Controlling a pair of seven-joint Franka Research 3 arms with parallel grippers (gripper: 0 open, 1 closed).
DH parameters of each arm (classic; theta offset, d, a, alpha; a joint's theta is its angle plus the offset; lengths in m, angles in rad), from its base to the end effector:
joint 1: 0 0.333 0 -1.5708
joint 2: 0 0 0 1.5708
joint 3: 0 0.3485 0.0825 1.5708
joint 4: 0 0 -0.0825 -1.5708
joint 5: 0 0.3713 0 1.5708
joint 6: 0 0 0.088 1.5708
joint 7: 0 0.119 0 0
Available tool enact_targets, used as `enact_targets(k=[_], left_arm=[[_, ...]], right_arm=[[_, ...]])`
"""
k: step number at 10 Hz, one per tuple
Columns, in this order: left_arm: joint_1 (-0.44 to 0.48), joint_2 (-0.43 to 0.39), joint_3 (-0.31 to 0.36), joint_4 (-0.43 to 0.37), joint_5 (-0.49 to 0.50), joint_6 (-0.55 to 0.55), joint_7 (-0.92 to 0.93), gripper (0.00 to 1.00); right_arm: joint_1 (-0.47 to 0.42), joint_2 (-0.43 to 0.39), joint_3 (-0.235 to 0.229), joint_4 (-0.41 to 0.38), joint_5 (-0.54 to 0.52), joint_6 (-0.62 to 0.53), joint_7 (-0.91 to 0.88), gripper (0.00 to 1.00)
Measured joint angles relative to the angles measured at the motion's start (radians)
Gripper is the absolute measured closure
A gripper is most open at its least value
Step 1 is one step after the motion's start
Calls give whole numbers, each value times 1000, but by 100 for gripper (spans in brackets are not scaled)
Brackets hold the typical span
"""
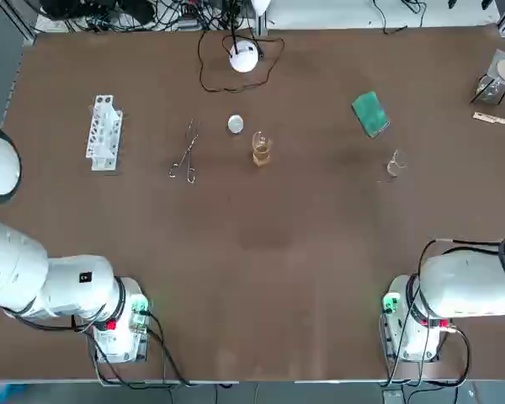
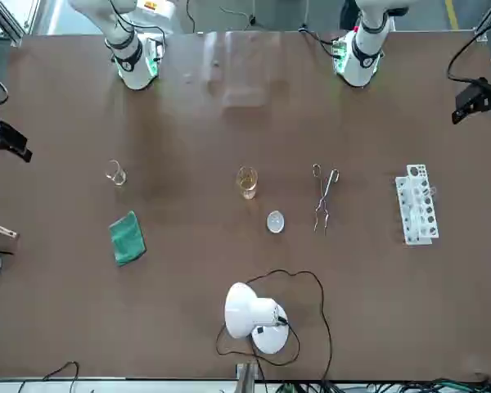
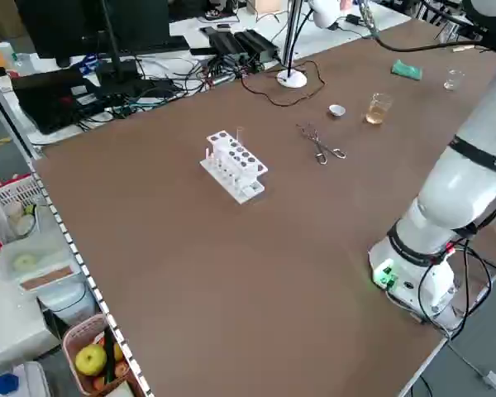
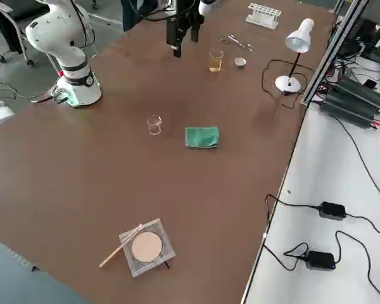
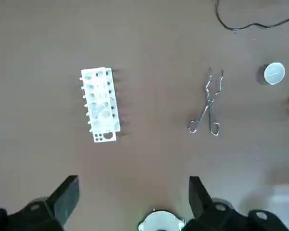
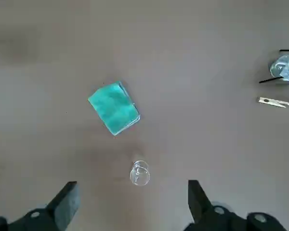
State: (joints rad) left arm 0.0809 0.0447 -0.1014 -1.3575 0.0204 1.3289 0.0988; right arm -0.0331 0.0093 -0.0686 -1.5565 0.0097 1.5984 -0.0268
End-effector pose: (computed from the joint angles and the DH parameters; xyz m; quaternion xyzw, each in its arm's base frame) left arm 0.5291 -0.0064 0.6961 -0.9976 0.0575 0.0368 0.0063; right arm 0.5457 -0.0544 0.6490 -0.9992 0.0375 -0.0166 0.0035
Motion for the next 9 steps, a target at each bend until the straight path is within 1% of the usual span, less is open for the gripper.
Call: enact_targets(k=[3,4,6,8,9], left_arm=[[14,0,5,4,1,-1,4,0],[25,0,9,4,1,0,41,0],[73,3,28,4,1,3,232,0],[153,14,35,4,-1,23,417,0],[189,20,36,4,-27,41,482,0]], right_arm=[[0,0,4,0,0,-2,-11,0],[0,0,5,0,0,-2,-16,0],[0,0,5,-1,0,-1,-34,0],[-2,0,5,-4,0,16,-85,0],[-2,1,5,-13,0,35,-136,0]])
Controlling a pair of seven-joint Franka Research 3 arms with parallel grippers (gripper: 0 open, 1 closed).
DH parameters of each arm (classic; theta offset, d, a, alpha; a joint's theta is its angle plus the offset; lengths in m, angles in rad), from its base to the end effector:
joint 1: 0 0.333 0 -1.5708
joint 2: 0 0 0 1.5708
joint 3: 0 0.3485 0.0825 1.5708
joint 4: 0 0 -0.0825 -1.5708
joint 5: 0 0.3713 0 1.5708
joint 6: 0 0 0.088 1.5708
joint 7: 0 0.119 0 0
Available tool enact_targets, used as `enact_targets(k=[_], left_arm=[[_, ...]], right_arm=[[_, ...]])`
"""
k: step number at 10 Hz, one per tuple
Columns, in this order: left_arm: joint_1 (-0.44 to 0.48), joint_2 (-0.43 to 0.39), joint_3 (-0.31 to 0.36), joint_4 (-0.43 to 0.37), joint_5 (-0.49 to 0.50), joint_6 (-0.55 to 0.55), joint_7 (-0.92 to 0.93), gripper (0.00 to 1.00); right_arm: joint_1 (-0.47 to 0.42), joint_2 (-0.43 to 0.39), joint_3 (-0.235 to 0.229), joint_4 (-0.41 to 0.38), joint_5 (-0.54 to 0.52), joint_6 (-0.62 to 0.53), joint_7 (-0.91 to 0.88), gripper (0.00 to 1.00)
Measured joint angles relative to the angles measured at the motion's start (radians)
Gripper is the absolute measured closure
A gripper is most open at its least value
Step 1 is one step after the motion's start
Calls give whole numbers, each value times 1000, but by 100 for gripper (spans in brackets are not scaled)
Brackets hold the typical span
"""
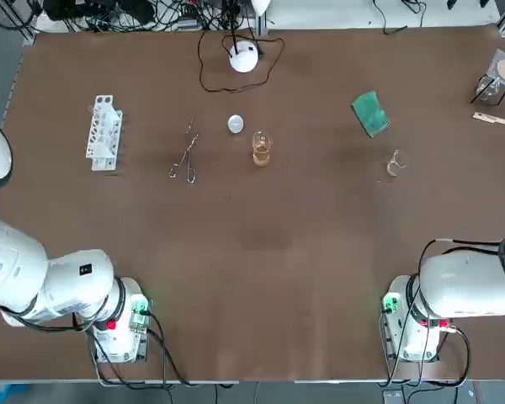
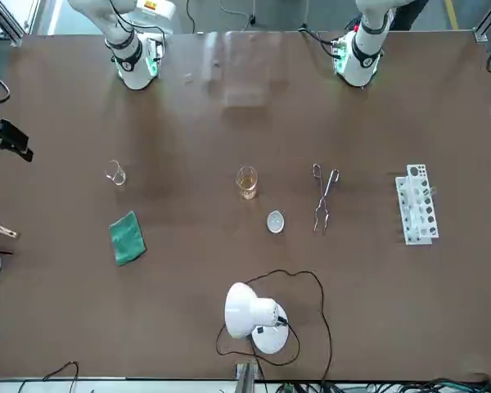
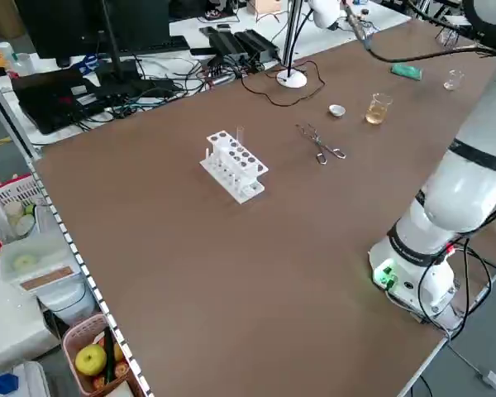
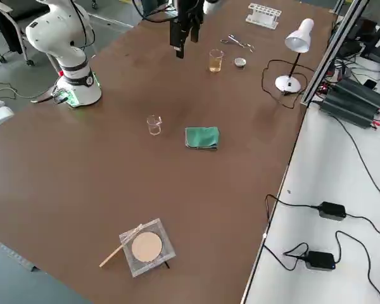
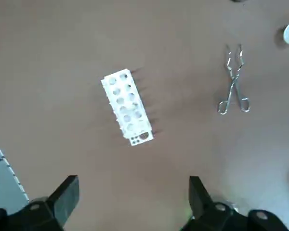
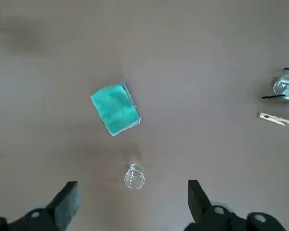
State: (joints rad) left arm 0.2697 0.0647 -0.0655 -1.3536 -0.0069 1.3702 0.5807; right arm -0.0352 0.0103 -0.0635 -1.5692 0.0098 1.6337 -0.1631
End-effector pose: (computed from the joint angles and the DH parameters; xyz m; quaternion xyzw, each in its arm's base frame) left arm 0.5301 0.1104 0.6904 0.9819 -0.1877 -0.0200 0.0143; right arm 0.5498 -0.0531 0.6459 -0.9991 -0.0320 -0.0275 0.0010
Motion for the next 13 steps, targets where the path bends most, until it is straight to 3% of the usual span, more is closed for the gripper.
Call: enact_targets(k=[2,8,11,13], left_arm=[[80,22,2,0,-87,24,133,0],[182,103,10,0,-134,62,488,0],[297,154,18,-2,-340,37,666,0],[372,220,20,-4,-487,-6,778,0]], right_arm=[[-1,1,0,-27,2,44,-116,0],[-88,4,-6,-136,70,139,-490,0],[-126,6,-9,-218,127,198,-640,0],[-186,12,-11,-317,207,292,-798,0]])
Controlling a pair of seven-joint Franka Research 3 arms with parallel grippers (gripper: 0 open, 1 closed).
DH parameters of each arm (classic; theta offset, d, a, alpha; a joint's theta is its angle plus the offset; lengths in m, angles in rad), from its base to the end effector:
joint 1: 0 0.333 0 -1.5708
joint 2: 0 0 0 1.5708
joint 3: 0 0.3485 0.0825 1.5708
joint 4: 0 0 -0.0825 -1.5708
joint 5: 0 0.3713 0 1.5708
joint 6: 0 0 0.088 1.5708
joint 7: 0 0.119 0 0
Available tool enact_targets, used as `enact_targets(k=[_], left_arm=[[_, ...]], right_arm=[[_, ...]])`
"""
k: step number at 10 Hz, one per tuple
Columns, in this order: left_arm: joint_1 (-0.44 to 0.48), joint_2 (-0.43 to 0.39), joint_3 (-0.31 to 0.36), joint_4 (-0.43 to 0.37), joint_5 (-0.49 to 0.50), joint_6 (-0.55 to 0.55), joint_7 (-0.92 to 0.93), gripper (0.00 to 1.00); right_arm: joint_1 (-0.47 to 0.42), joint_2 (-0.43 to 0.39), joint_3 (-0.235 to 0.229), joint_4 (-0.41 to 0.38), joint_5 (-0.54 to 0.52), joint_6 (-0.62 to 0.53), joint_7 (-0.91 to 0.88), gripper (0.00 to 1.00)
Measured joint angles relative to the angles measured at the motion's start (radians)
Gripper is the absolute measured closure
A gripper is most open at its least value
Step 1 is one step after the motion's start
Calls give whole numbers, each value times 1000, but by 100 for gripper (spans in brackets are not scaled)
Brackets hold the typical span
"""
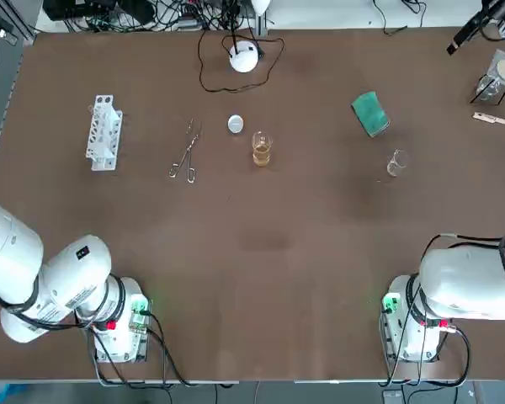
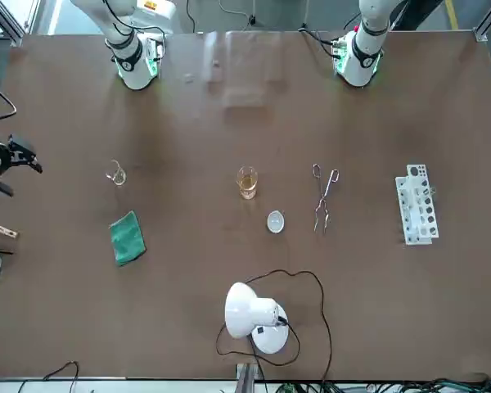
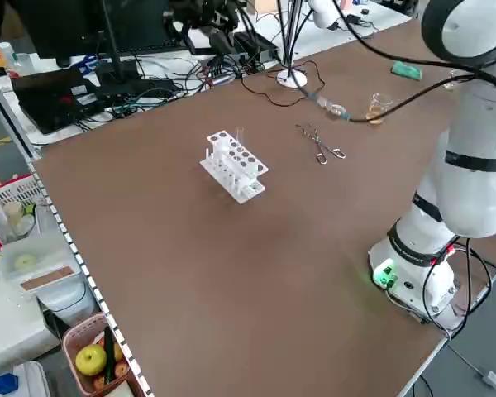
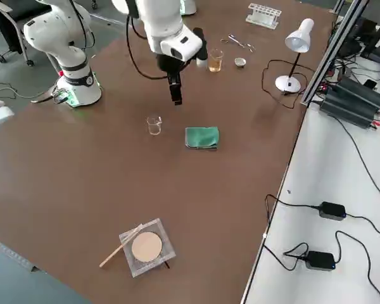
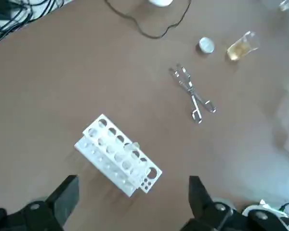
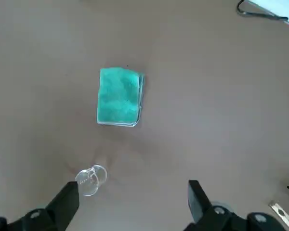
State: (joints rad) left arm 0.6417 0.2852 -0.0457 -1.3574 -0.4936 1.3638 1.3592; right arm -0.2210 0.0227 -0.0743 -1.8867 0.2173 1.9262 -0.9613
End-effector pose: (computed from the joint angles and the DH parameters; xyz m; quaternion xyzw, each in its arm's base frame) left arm 0.5353 0.2912 0.5782 0.8836 -0.3724 0.1323 0.2511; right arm 0.5396 -0.1456 0.5183 -0.9516 -0.2901 -0.0663 0.0769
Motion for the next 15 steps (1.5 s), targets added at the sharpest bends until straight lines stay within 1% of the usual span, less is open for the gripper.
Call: enact_targets(k=[2,3,4,5,7,8,10,12,13,15], left_arm=[[41,76,0,-2,-120,-38,123,0],[49,111,0,-4,-180,-45,190,0],[53,149,0,-9,-228,-51,234,1],[62,189,0,-13,-256,-60,285,2],[97,259,-1,-27,-276,-84,411,2],[114,288,-1,-35,-279,-96,487,4],[139,332,-2,-46,-285,-116,599,3],[152,372,-2,-89,-332,-126,808,1],[151,399,-4,-103,-360,-126,871,1],[148,437,-6,-119,-375,-126,918,1]], right_arm=[[-36,10,-1,-70,63,60,-113,0],[-47,29,0,-93,125,86,-199,0],[-65,63,-1,-103,194,95,-304,0],[-90,108,-1,-105,254,102,-413,0],[-124,176,-1,-106,321,105,-557,0],[-133,200,-1,-106,354,103,-620,0],[-167,251,-1,-120,447,76,-799,0],[-210,324,-1,-133,535,51,-998,0],[-223,361,-1,-135,572,32,-1084,0],[-244,425,-1,-138,614,-21,-1251,0]])
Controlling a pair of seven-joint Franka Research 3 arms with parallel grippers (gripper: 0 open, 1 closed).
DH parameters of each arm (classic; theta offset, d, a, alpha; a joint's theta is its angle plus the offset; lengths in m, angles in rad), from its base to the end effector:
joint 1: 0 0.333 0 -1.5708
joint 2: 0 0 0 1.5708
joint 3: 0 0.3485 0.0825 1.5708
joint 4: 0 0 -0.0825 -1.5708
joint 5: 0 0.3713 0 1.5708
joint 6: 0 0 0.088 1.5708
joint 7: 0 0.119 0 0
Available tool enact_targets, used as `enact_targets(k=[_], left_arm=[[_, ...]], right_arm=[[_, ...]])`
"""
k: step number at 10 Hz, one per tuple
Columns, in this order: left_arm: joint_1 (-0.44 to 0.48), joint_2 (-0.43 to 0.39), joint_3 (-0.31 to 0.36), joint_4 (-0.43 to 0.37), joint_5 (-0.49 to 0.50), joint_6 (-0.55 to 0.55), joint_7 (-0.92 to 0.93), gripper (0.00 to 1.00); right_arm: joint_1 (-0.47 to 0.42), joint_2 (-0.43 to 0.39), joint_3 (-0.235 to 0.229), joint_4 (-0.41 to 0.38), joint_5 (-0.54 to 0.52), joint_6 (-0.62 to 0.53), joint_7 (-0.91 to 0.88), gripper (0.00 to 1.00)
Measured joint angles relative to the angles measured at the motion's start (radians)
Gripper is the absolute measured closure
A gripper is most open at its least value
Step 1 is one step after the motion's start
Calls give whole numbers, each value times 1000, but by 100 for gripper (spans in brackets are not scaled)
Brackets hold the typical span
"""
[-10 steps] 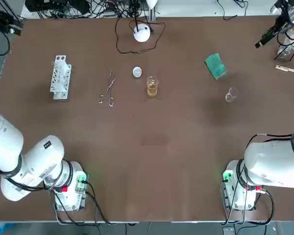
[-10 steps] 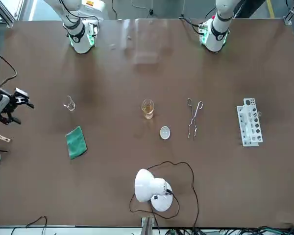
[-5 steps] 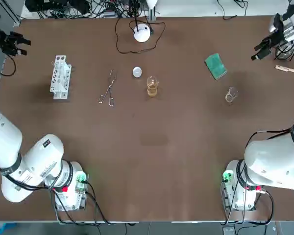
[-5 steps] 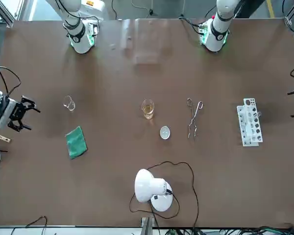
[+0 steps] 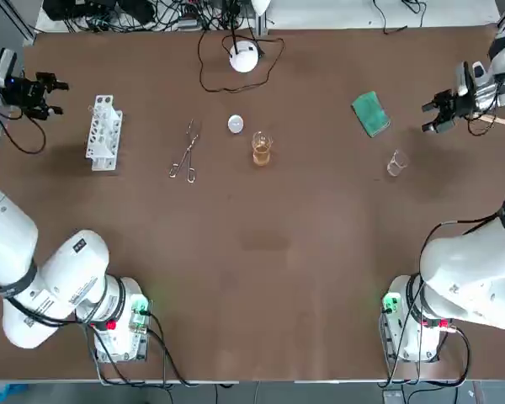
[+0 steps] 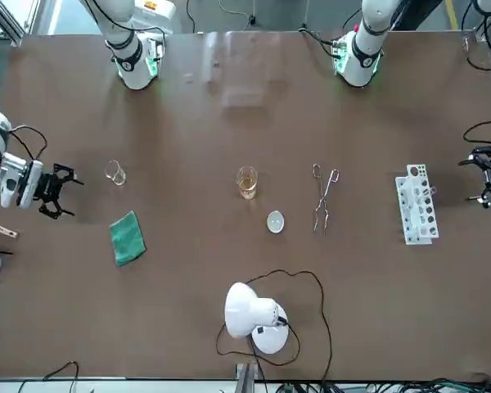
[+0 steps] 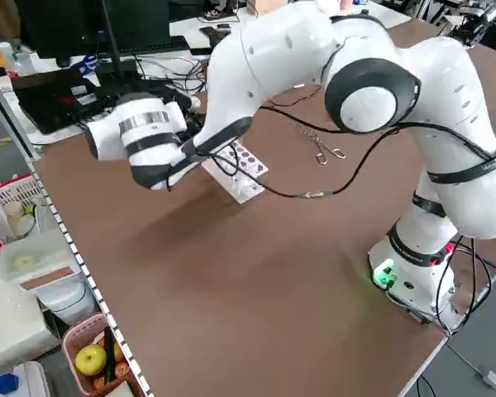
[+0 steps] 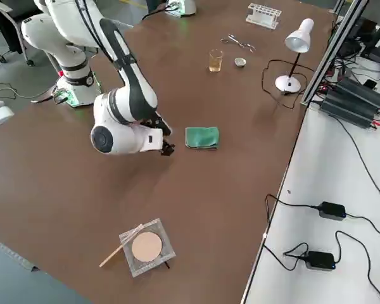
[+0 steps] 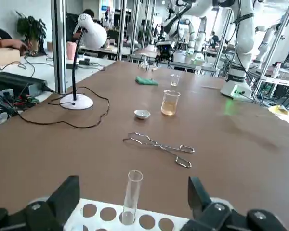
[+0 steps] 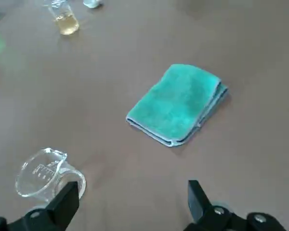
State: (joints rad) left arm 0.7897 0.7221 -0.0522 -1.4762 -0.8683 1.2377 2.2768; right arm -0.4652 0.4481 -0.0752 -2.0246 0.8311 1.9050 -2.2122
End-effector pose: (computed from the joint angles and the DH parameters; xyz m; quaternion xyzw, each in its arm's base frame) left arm 0.5305 0.3454 0.2931 0.6138 -0.5119 0.4052 0.4438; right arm 0.5052 -0.2299 0.2391 -0.7671 -0.4989 -0.2590 0.3090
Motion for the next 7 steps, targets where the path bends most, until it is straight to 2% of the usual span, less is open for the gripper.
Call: enact_targets(k=[4,6,7], left_arm=[[0,90,-18,-8,0,7,43,4],[-1,114,-50,-8,-13,37,103,15],[-1,122,-58,-8,-26,43,113,16]], right_arm=[[-50,81,0,4,28,-117,-249,0],[-69,109,0,27,29,-173,-360,0],[-73,130,0,40,29,-191,-408,0]])
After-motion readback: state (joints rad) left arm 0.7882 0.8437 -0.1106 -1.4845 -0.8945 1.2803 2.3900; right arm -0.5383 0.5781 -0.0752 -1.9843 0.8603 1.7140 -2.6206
